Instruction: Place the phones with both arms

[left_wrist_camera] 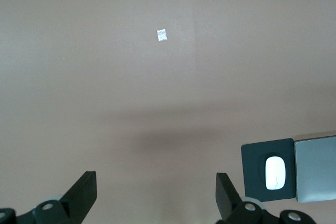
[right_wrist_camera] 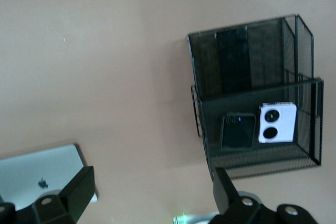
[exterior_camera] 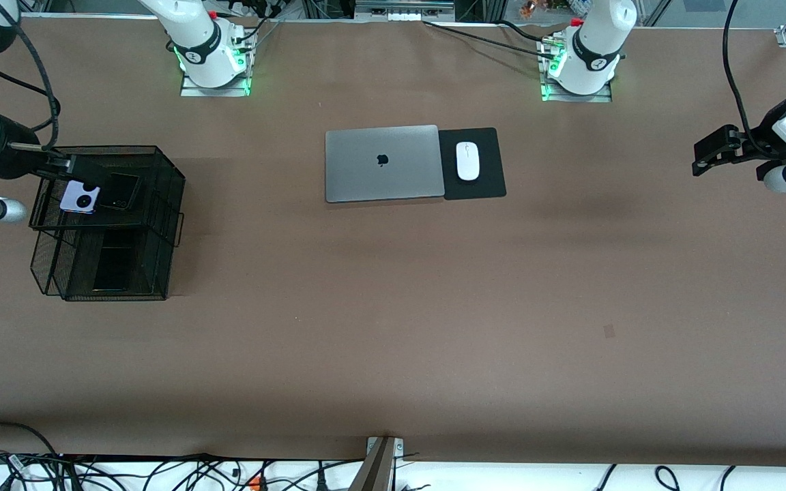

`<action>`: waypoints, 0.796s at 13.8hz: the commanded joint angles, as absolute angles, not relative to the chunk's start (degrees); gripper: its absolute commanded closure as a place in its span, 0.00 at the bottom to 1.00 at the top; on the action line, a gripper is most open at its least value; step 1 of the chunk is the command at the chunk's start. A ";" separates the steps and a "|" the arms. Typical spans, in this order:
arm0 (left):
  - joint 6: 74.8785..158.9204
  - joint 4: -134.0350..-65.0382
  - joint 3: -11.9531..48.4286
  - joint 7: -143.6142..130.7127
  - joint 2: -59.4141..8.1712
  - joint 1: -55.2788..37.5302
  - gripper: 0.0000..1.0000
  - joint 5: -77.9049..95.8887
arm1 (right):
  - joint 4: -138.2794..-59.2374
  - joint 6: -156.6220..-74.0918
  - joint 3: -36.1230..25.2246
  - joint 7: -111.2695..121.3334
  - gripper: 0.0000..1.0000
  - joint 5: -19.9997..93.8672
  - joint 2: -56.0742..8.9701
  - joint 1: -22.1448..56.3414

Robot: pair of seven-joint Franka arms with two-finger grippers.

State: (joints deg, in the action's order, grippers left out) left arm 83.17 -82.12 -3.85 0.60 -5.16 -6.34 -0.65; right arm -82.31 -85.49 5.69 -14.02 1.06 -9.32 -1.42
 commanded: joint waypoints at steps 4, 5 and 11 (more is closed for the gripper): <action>82.44 -81.47 -3.60 0.53 -4.75 -6.33 0.00 -0.44 | -88.06 -92.80 7.03 -11.43 0.01 -1.41 -5.89 -3.78; 82.53 -81.47 -3.60 0.53 -4.75 -6.33 0.00 -0.44 | -89.28 -94.38 7.12 -11.43 0.01 -1.49 -5.37 -3.78; 82.97 -81.65 -3.52 0.62 -4.75 -6.33 0.00 -0.44 | -89.30 -93.52 7.12 -12.48 0.00 -1.14 -5.36 -3.95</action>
